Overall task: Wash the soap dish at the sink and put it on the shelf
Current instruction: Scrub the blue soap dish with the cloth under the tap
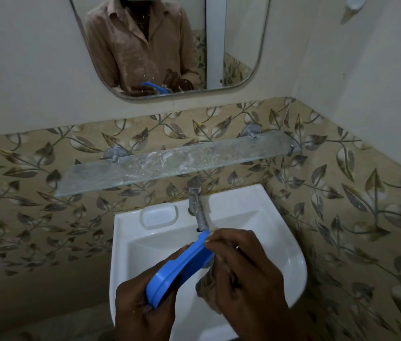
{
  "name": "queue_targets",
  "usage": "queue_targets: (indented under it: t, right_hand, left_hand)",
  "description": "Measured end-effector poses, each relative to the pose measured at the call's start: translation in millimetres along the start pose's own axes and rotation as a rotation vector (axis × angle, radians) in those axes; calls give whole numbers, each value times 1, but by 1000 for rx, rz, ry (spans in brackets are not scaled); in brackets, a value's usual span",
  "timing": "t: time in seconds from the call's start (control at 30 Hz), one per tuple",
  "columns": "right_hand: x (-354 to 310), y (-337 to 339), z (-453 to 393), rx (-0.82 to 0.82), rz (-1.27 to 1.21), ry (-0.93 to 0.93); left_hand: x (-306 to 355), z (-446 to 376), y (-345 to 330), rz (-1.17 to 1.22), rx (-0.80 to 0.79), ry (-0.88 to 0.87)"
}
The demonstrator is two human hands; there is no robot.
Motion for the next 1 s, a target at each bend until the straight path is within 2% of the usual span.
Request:
queue_targets:
  t: [0.1, 0.13, 0.27, 0.33, 0.43, 0.5, 0.6, 0.67, 0.73, 0.83, 0.9, 1.0]
  right_hand:
    - [11, 0, -5, 10, 45, -89]
    - [8, -1, -3, 13, 37, -84]
    - [-13, -10, 9, -23, -45, 17]
    - [-7, -9, 5, -36, -45, -10]
    - [14, -3, -5, -36, -17, -173]
    - [22, -5, -5, -75, -111, -296]
    - [26, -16, 3, -127, -326, -583]
    - [31, -18, 4, -95, -361, -654]
    - [33, -9, -3, -19, -242, -494]
    - [29, 2, -9, 18, -24, -133]
    - [21, -4, -3, -46, -16, -21]
    - [7, -14, 5, -80, -10, 62]
  left_hand:
    - [-2, -5, 2, -38, 11, 28]
    - [-1, -5, 2, -32, -12, 71]
    - [15, -9, 1, 19, -33, 60]
    - [16, -10, 0, 29, -34, 63]
    - [8, -3, 1, -23, -20, 61]
    - [0, 0, 3, -59, 21, 22]
    - [9, -6, -2, -45, 24, 167]
    - [8, 0, -5, 23, 68, 160]
    - [8, -1, -7, 118, 33, 207]
    - [-4, 6, -9, 285, -197, 407]
    - [-6, 2, -16, 272, -317, 432]
    - [-1, -7, -31, 171, -321, 426]
Point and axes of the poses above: each hand's wrist, its own z-axis away from the middle knuckle, its own y-axis out of the back of the hand, x = y × z, the point moved 3 cm from there along -z, towards the middle knuckle
